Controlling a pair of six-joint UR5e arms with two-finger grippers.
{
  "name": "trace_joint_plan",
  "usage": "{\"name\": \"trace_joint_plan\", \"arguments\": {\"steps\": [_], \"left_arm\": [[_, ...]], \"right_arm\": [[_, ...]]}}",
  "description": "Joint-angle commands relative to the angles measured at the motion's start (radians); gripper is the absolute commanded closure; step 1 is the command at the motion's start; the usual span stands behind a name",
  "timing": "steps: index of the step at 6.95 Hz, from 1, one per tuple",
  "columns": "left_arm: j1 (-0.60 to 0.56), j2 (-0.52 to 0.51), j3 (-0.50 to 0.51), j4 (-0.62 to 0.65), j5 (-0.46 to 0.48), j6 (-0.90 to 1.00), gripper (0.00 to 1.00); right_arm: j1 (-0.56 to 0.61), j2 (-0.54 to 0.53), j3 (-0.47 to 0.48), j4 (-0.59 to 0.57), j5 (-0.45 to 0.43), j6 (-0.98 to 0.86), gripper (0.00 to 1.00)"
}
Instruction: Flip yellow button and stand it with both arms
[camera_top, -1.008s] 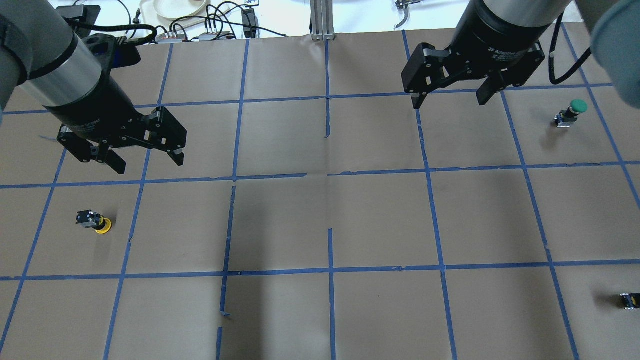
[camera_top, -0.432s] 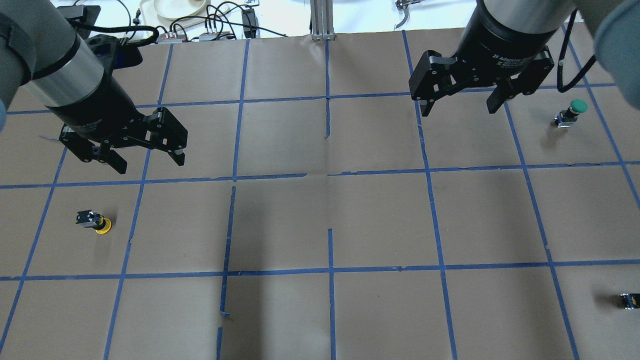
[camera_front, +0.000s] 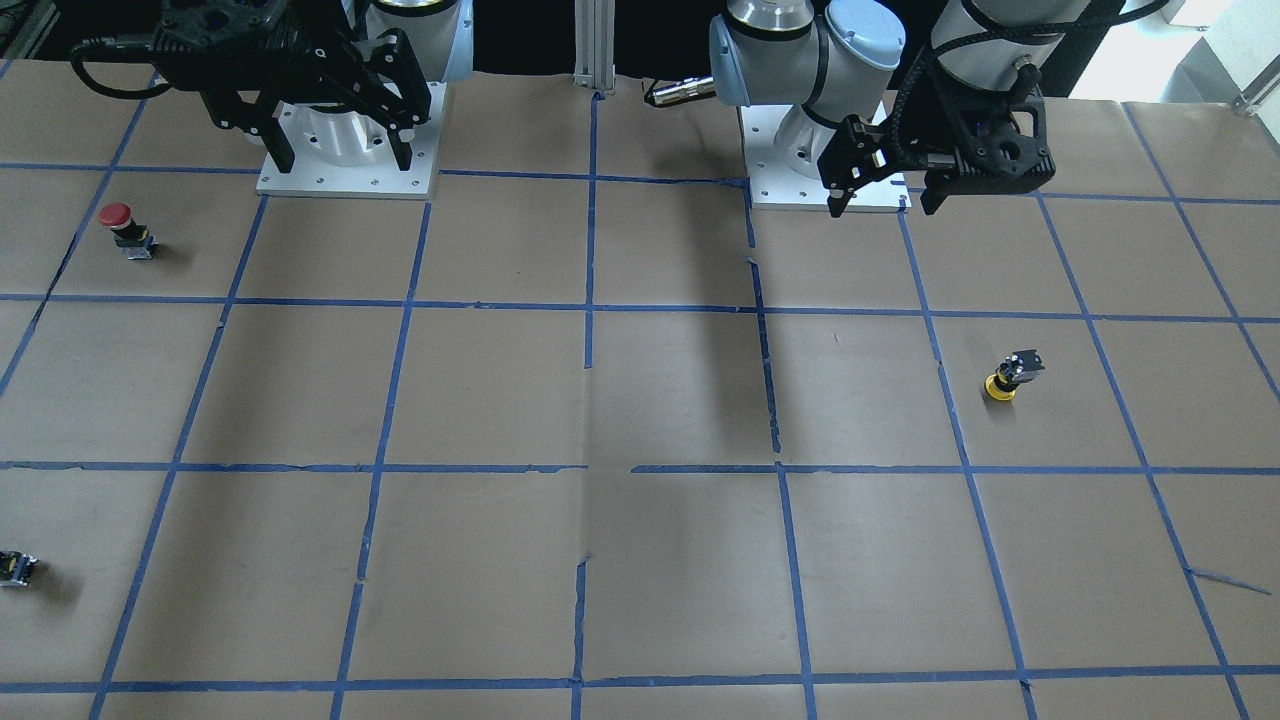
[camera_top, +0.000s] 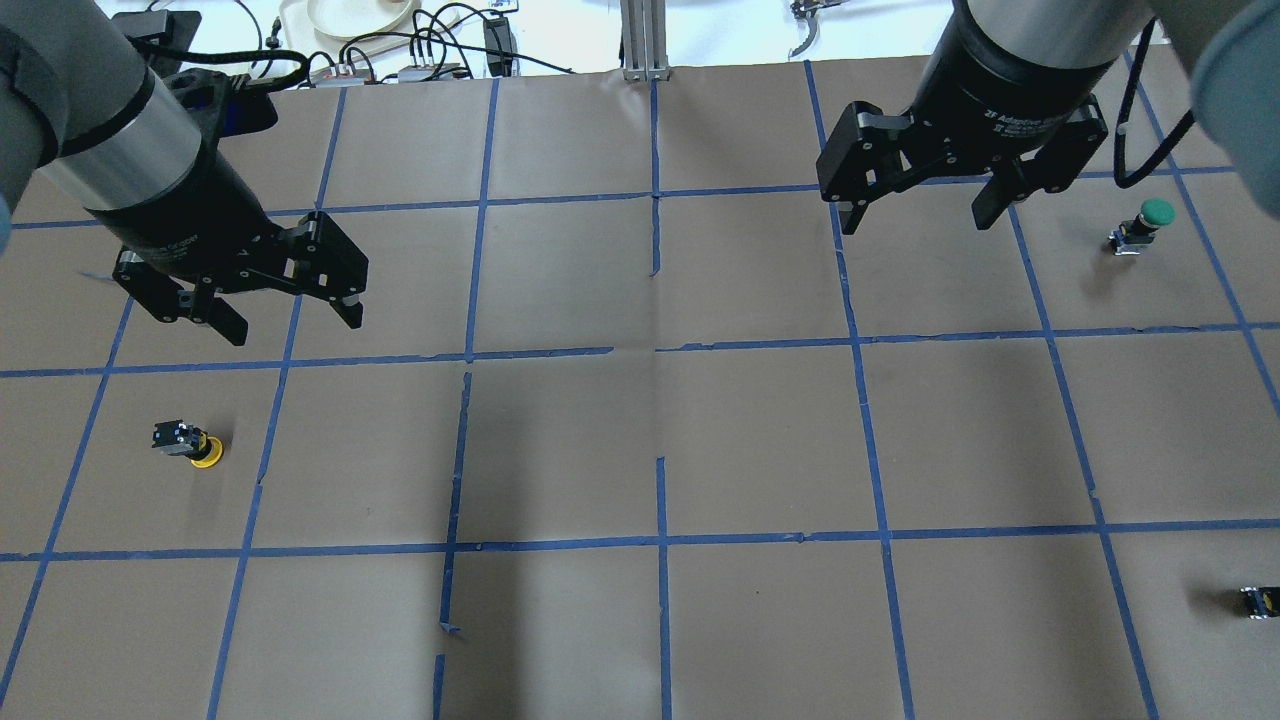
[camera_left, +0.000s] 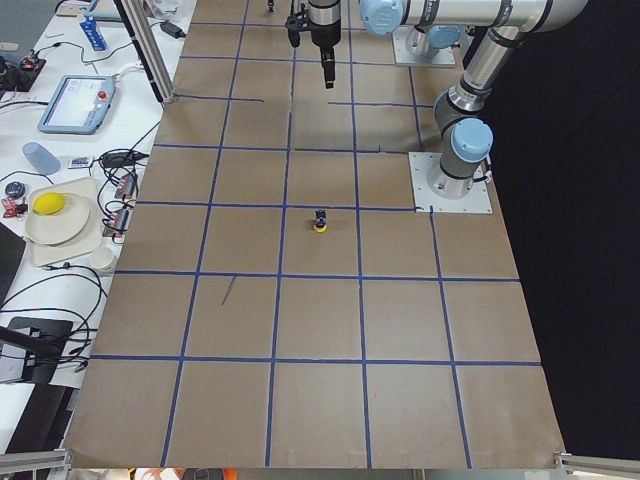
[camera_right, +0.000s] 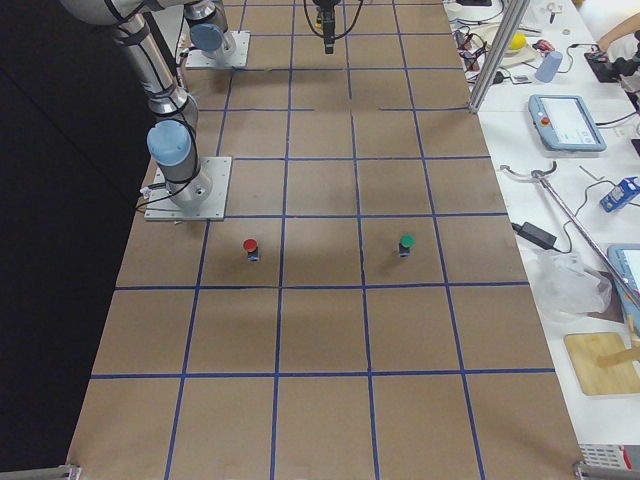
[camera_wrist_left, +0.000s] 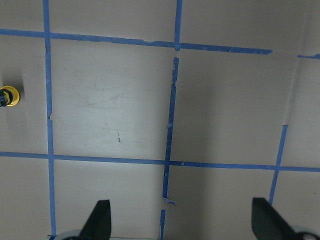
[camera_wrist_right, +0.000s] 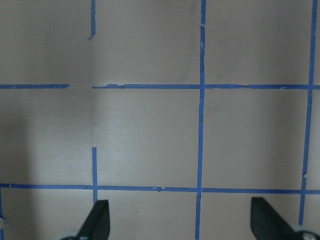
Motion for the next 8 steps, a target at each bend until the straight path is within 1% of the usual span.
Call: {"name": "trace_joint_plan", "arguments": {"steps": [1,2,3,4,5,6,7,8], "left_arm": [[0.133,-0.018,-0.007,0.001,0.045,0.009,0.0],[0.205,-0.041,-0.036,0.03,0.05,0.03,0.01],[0.264,-0.099,-0.085,0.219,0.053,0.068,0.0],[0.348,-0.139,-0.129,0.298,0.05,0.207,0.0],[0.432,-0.174,-0.163,0.358,0.048,0.313,0.0],[0.479,-0.216,-0.18,0.404,0.048,0.384,0.0],[0.494,-0.254,-0.187,0.455,0.05,0.432,0.0],[0.507,-0.279,-0.188,0.458,0.05,0.437,0.0]], "right_arm": [[0.0,0.0,0.0,0.002,0.002,0.0,0.0],[0.0,-0.003,0.0,0.005,0.002,0.023,0.0],[0.002,-0.008,0.002,0.0,0.003,0.023,0.0],[0.0,-0.006,0.003,-0.001,0.003,0.023,0.0],[0.002,-0.005,0.005,0.0,0.003,0.022,0.0],[0.002,-0.005,0.011,-0.003,0.006,0.022,0.0],[0.002,-0.008,0.014,-0.003,0.006,0.022,0.0],[0.002,-0.016,0.014,-0.004,0.008,0.022,0.0]]}}
